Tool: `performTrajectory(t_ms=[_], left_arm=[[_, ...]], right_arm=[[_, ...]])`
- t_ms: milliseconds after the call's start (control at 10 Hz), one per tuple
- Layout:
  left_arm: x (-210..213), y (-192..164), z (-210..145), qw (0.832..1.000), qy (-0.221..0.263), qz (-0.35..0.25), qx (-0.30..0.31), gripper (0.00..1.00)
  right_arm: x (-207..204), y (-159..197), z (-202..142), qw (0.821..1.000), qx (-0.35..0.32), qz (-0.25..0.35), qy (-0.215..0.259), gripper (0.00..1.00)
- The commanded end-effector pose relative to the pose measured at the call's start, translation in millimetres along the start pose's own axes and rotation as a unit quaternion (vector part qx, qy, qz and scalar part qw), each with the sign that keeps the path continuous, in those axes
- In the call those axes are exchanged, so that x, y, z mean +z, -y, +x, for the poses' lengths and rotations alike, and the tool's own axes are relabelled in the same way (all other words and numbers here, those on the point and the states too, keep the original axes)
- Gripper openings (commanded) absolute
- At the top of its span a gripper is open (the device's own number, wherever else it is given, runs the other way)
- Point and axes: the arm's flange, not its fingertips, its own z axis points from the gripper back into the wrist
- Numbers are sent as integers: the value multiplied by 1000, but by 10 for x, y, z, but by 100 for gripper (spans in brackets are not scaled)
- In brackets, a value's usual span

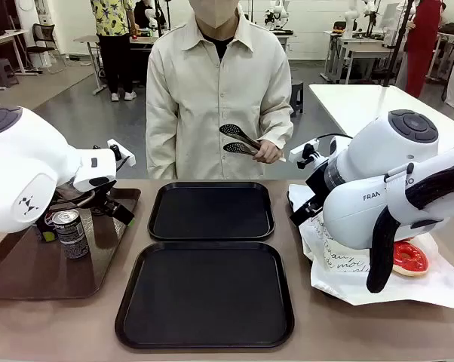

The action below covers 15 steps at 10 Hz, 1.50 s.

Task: Set up donuts and drinks on trays.
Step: Pick up one Pepsi coke and place it on the Flat Tray.

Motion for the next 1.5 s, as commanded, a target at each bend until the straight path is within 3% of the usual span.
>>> performTrajectory(t_ms=[0, 1300, 1400], left_arm=[[1, 1, 0, 1000, 0, 0, 0, 100], [0, 1, 0, 1000, 0, 0, 0, 100], [448, 135, -70, 999, -16, 3, -50, 100]], right_arm=[[0, 0, 0, 1000, 0, 0, 0, 100], [0, 1, 0, 1000, 0, 0, 0, 100], [299, -185, -32, 999, 37, -14, -25, 100]])
